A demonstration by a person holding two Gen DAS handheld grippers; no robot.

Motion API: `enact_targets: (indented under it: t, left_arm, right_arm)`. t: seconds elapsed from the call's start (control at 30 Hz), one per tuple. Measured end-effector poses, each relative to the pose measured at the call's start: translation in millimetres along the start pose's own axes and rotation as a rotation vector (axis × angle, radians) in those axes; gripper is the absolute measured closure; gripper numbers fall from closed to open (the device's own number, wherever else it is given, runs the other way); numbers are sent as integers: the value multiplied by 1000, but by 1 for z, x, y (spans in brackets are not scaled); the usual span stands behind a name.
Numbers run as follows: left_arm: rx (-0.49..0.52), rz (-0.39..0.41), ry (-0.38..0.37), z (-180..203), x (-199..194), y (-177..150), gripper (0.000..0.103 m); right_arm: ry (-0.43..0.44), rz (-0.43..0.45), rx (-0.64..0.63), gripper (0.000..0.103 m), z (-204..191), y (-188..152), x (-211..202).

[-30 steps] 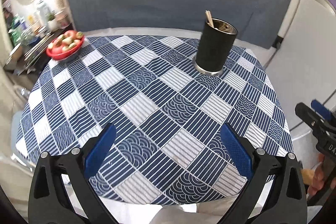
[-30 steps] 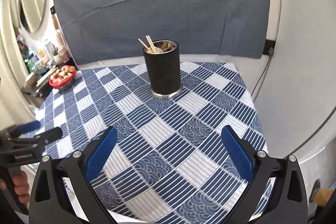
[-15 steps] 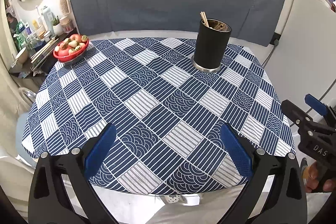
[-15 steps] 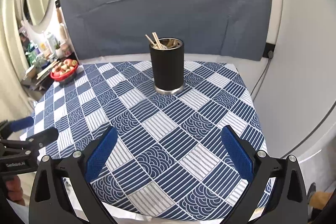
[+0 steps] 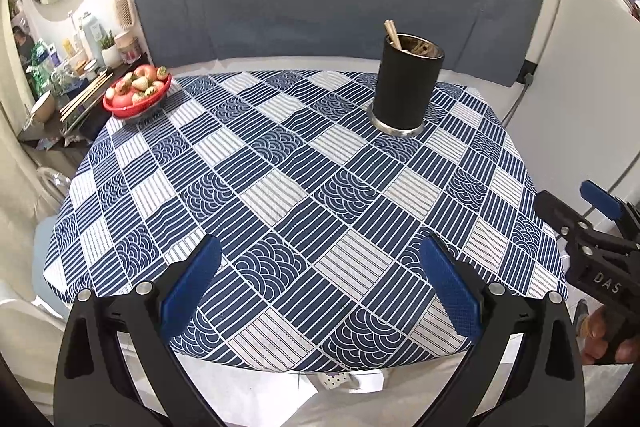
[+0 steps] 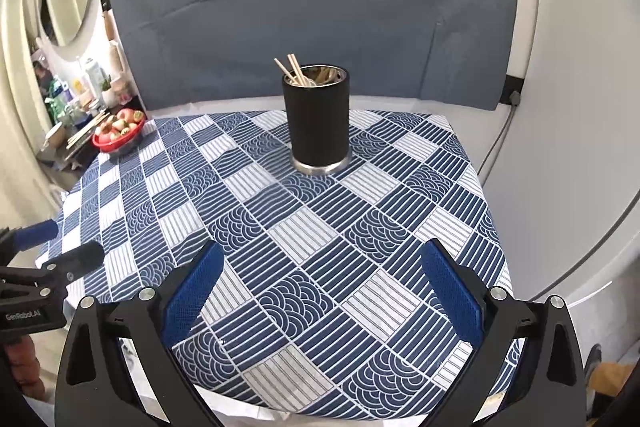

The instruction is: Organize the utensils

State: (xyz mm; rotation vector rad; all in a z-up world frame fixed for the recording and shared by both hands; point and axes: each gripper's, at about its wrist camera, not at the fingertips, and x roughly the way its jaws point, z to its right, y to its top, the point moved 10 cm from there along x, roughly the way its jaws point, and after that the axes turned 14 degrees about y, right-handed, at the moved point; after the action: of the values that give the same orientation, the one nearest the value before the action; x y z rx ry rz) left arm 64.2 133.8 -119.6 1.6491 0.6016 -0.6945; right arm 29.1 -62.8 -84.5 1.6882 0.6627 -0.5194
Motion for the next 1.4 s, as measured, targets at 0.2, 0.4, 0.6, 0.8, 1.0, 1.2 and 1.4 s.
enact_targets:
  t: [0.2,0.4,0.6,0.8,1.0,1.2,1.4]
  left_arm:
    - [-12,-9,-10,-1,3,1,6]
    - [-6,-1,1,-1,3,2,6]
    - [-8,4,5,-1,3,3,6]
    - [-10,2,-2,-1,2,2,6]
    - [1,5,-3,2,2,2,6]
    - [1,4,-5,3,2,2,6]
    - [12,7,-5,5,1,2,6]
  right_arm:
    - [-8,-4,-8,8,0,1,1]
    - [-12,3,-17,8,0,4,1]
    - [-13,3,-28,8,-2,3,1]
    - [-15,7,-41,8,-4,5,0]
    - [-15,9,-41,8,-4,4,0]
    - [-13,15,-37,8,-3,5,-2]
    - [-15,19,-39,8,-3,7,-2]
